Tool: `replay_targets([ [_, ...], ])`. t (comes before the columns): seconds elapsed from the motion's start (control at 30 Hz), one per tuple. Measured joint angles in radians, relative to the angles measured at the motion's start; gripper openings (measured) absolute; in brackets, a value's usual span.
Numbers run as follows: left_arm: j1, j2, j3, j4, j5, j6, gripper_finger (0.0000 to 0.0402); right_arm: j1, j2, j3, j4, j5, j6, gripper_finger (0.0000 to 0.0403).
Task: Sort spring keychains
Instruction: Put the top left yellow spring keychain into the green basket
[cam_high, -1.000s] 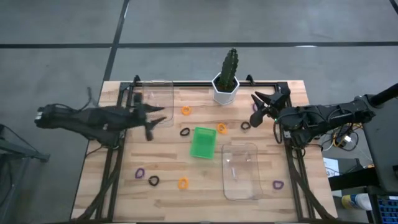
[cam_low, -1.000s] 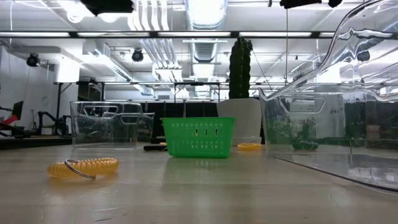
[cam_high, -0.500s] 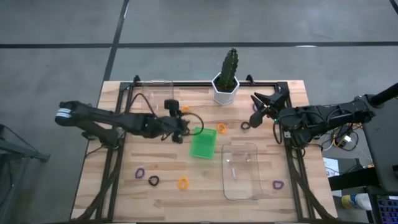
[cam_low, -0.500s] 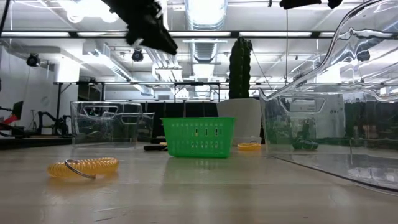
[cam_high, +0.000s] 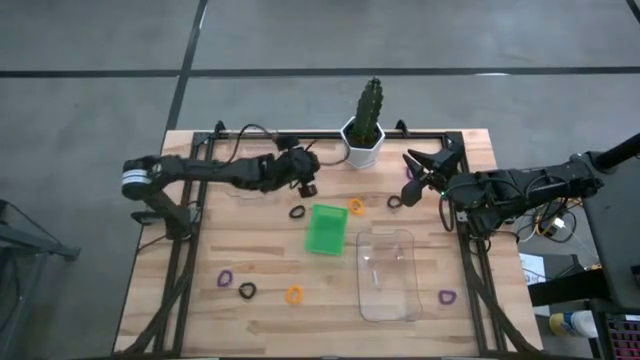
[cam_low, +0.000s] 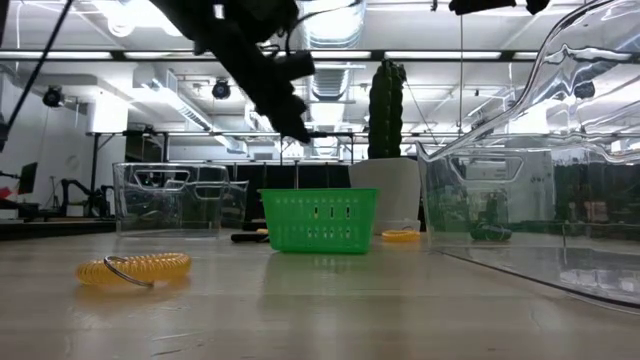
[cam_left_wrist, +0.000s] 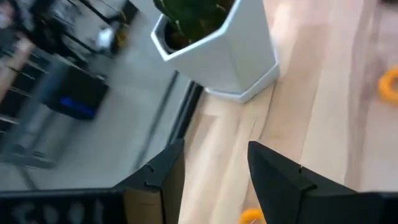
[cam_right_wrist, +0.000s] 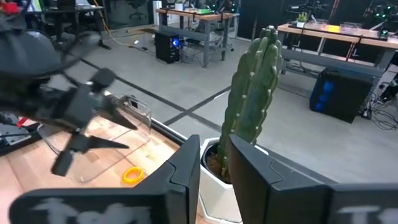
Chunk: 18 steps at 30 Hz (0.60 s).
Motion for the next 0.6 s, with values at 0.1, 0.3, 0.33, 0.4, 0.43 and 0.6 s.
replay_targets([
  [0.1,0.039,0.065,0.071,-0.076,0.062,-0.076,0.0168,0.000,0.000,0.000,0.000,0.000,0.000,0.0068],
  [0.3,0.081,0.192,0.213,-0.318,0.164,-0.222,0.0168,0.000,0.000,0.000,0.001,0.000,0.000,0.0072],
  [0.33,0.084,0.212,0.228,-0.353,0.163,-0.240,0.0168,0.000,0.000,0.000,0.001,0.000,0.000,0.0074],
  [0.4,0.087,0.249,0.249,-0.412,0.157,-0.248,0.0168,0.000,0.000,0.000,0.000,0.000,0.000,0.0077],
  [0.43,0.088,0.263,0.256,-0.435,0.149,-0.253,0.0168,0.000,0.000,0.000,0.000,0.000,0.000,0.0078],
  [0.6,0.080,0.278,0.251,-0.450,0.133,-0.295,0.0168,0.000,0.000,0.000,0.000,0.000,0.000,0.0078],
])
